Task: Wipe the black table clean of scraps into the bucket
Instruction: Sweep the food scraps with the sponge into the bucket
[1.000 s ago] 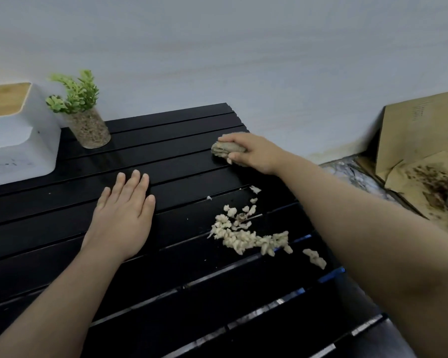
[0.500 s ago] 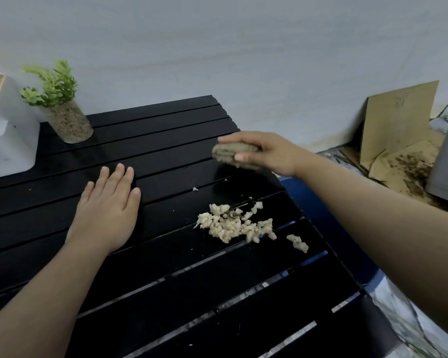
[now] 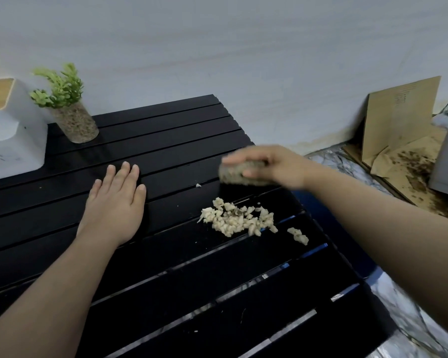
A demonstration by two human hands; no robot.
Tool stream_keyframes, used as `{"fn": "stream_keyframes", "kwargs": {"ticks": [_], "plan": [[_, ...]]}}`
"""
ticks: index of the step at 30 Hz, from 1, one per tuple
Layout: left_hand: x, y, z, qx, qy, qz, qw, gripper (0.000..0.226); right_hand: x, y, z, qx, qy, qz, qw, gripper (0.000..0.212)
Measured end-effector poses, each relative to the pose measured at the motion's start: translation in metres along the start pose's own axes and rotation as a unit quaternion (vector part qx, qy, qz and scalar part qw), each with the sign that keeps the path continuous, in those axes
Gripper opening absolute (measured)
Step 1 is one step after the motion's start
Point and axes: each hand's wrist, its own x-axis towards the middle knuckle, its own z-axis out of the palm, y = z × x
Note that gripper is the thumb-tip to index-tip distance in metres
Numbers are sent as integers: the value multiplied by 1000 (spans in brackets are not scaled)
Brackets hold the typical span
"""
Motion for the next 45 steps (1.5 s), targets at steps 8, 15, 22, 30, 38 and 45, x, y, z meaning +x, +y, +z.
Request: {"fn": "stream_keyframes", "kwargs": {"ticks": [8, 15, 22, 30, 38, 45], "plan": [[-2, 1, -2, 1, -1, 0, 1000, 56, 75, -10, 47, -149, 44, -15, 988, 39], [-3, 2, -2, 1, -5, 1, 1000, 55, 12, -18, 30, -38, -202, -24, 978, 39], [-2, 2, -3, 4, -10, 0, 1000, 55, 64, -2, 21, -40, 83, 36, 995, 38], [0, 0, -2, -2, -11, 0, 1000, 55, 29, -14, 46, -39, -151, -19, 988, 38], [-22, 49, -22, -97, -3, 34, 995, 49, -5, 2, 1, 40, 87, 71, 993, 38], [-71, 80, -15, -97, -23, 52, 994, 50, -31, 8, 24, -130, 66, 35, 989, 41]]}}
